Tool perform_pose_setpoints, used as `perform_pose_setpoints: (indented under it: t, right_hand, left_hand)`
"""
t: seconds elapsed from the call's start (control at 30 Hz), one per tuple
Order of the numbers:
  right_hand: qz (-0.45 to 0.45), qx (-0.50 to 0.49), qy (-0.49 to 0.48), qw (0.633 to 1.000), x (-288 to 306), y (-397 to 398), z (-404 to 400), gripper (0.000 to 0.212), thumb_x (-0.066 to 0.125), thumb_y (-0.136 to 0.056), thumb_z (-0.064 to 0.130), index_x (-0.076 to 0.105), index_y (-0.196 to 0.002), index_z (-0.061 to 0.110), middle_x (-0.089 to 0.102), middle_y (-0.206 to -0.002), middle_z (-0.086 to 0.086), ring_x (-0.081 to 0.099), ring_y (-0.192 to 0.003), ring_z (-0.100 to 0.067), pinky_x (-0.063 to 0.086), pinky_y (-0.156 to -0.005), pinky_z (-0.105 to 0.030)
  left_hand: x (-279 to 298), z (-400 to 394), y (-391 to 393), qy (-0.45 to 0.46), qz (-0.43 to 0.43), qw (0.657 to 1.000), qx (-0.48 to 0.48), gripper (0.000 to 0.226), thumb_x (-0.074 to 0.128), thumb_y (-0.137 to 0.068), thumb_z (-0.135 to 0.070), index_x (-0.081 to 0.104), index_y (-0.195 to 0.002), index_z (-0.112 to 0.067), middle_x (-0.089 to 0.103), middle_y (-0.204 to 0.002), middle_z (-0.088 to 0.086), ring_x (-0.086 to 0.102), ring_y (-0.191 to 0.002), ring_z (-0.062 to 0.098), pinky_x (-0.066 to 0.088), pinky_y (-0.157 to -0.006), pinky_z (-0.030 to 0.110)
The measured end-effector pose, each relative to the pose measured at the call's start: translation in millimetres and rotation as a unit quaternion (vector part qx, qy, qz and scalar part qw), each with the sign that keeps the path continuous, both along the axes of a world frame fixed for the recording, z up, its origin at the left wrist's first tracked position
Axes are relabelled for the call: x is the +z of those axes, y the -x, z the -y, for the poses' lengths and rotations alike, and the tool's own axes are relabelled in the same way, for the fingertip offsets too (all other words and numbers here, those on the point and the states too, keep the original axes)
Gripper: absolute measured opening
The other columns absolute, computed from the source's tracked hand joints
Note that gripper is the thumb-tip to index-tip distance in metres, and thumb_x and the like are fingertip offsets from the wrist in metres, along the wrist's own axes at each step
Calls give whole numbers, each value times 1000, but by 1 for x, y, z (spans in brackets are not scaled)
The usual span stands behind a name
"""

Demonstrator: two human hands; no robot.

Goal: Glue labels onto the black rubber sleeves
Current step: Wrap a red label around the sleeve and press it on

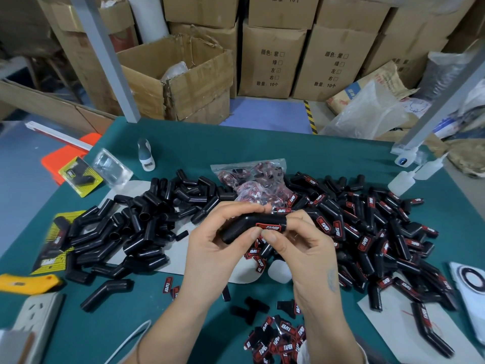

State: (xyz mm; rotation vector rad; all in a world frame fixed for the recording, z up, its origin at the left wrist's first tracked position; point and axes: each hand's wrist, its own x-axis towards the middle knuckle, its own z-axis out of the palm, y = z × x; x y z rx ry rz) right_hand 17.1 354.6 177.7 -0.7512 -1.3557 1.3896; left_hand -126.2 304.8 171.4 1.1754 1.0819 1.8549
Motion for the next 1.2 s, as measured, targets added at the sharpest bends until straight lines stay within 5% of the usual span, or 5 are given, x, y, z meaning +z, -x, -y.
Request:
perform_pose_setpoints:
  t: [0.23, 0.43, 0.63, 0.9, 1.2]
  right_hand:
    - [-12, -23, -8, 1000, 2, -2, 2, 22, 89, -76, 40, 85, -87, 21, 65, -85, 1, 66, -84, -12, 52, -76, -19]
    - [14, -19, -11, 1000, 2, -6, 2, 28, 88, -77, 47, 84, -89, 22, 61, -88, -9, 65, -86, -17, 54, -78, -27]
    - [72, 18, -28, 997, 4, -18, -1, 49, 64, -96, 59, 77, -87, 12, 57, -87, 1, 54, -81, -10, 45, -76, -24]
    - [65, 3, -57, 996, 9, -13, 2, 22, 70, -96, 47, 82, -87, 31, 53, -83, 15, 52, -74, -5, 41, -70, -15]
    - [57, 24, -47, 997, 7, -14, 0, 28, 70, -96, 48, 83, -94, 24, 54, -85, 9, 52, -79, -10, 43, -73, -19]
  left_hand:
    - [-4, -1, -1, 14, 37, 999, -27, 26, 80, -92, -19, 77, -118, -20, 74, -121, 14, 71, -117, 34, 59, -92, 32]
    - [-1, 0, -3, 18, 82, 995, -48, 28, 80, -92, -23, 76, -119, -17, 75, -121, 17, 72, -116, 36, 59, -94, 35]
    - [-1, -1, -1, 51, 146, 986, -58, 31, 80, -88, -16, 76, -119, -13, 75, -122, 20, 72, -115, 35, 59, -93, 32]
    - [3, 1, -4, 33, 115, 991, -52, 31, 82, -89, -21, 76, -119, -15, 76, -121, 16, 72, -116, 34, 58, -94, 32]
    - [5, 3, -3, 28, 94, 994, -45, 28, 78, -90, -12, 76, -118, -16, 76, -120, 16, 72, -116, 35, 58, -95, 34]
